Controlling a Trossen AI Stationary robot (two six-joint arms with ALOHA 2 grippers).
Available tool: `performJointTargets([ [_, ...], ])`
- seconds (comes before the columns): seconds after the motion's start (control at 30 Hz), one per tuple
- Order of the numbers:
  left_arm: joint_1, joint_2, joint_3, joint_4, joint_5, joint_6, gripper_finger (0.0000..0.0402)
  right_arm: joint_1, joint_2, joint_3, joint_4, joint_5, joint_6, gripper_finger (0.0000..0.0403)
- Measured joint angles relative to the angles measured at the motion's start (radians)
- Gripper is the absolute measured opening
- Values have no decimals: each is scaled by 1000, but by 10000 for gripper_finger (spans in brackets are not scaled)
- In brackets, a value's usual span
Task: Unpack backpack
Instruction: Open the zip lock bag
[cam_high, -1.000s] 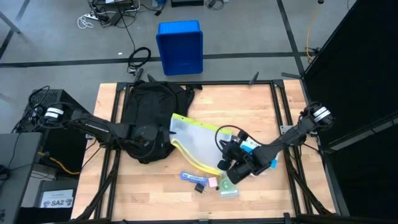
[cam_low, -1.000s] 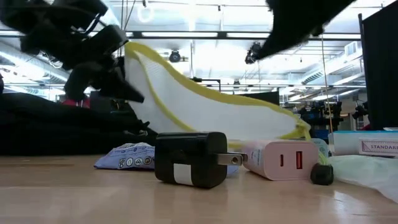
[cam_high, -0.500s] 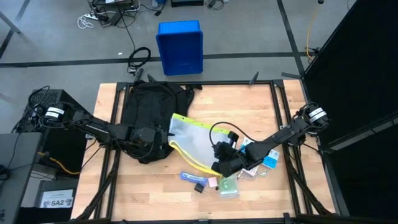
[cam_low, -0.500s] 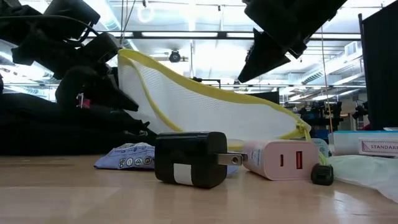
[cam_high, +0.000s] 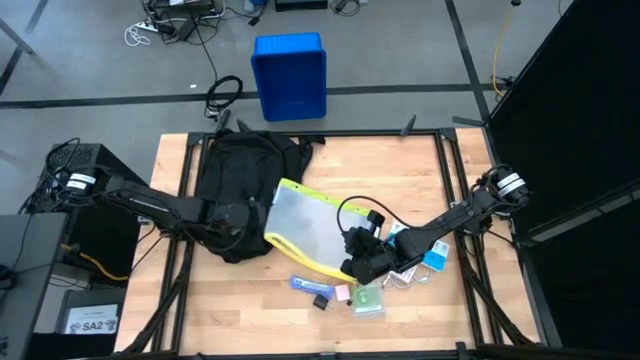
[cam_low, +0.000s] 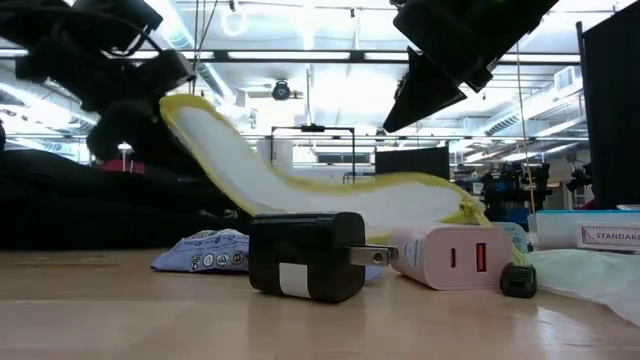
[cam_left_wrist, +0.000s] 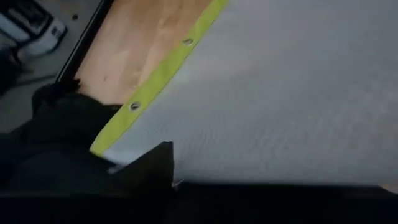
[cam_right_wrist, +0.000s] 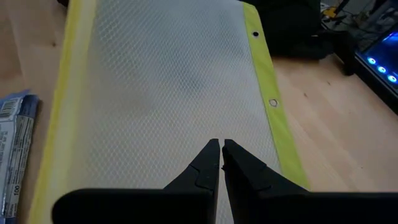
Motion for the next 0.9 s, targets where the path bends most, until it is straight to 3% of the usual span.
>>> performJointTargets([
  [0.33, -51, -110, 98, -288, 19, -168, 280, -2, 0, 0, -5, 0, 2, 4],
  [0.47, -96, -125, 125, -277, 20, -182, 280, -5, 0, 0, -6, 1, 2, 1],
  [0.73, -235, -96, 140, -80, 23, -98, 280, -7, 0, 0, -5, 48, 2, 14],
  [0.9, -291, 33, 139, -27, -21, -55, 280, -8, 0, 0, -5, 69, 2, 23],
])
